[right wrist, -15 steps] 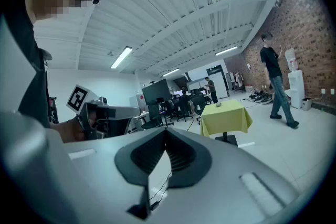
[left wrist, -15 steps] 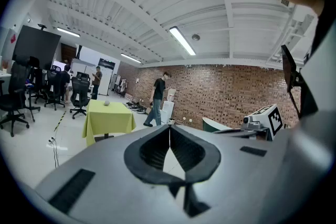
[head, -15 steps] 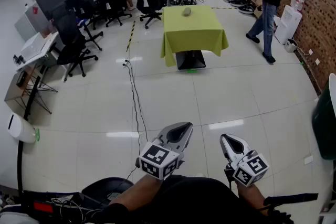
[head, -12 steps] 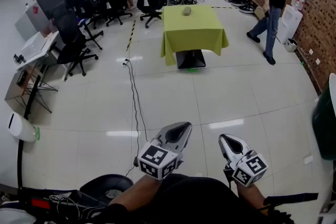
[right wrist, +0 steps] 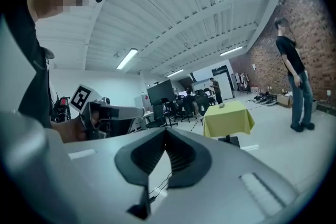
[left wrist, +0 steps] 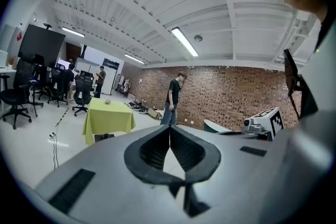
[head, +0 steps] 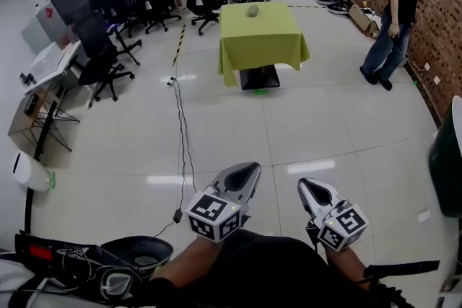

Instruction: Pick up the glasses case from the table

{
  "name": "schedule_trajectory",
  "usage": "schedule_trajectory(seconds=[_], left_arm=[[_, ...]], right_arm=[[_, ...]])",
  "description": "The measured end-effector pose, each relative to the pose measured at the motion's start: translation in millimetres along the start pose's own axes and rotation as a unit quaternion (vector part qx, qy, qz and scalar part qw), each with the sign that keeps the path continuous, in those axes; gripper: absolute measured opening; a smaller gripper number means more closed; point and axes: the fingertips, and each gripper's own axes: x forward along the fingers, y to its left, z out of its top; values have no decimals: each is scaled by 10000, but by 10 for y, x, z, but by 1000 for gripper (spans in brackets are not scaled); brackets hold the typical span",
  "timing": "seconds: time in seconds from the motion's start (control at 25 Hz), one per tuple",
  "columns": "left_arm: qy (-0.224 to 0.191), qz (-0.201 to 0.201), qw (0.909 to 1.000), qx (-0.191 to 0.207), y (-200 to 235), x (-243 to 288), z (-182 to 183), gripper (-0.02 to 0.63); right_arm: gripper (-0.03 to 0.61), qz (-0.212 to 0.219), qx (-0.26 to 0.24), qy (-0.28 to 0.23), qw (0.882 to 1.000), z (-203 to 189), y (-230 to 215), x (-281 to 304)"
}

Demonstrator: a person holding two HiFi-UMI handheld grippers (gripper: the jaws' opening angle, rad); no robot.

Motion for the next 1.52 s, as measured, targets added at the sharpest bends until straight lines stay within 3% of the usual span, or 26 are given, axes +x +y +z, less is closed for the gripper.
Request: schedule_trajectory(seconds=[0.6, 0.8, 1.0, 1.52], left_arm=[[402, 160, 9990, 116, -321, 62, -215, 9], [579, 21, 9983, 96, -328, 167, -254, 9], [482, -248, 9983, 205, -378, 410, -154, 9], [553, 22, 9984, -65, 179, 526, -191, 9]], right_arm=[[2, 135, 264, -164, 9994, -96, -132, -301], [2, -32, 306, -331, 9990, -39, -222, -373], [2, -225, 342, -304, 9987, -69, -415, -359], [2, -109, 459, -60, 9989, -137, -541, 135]])
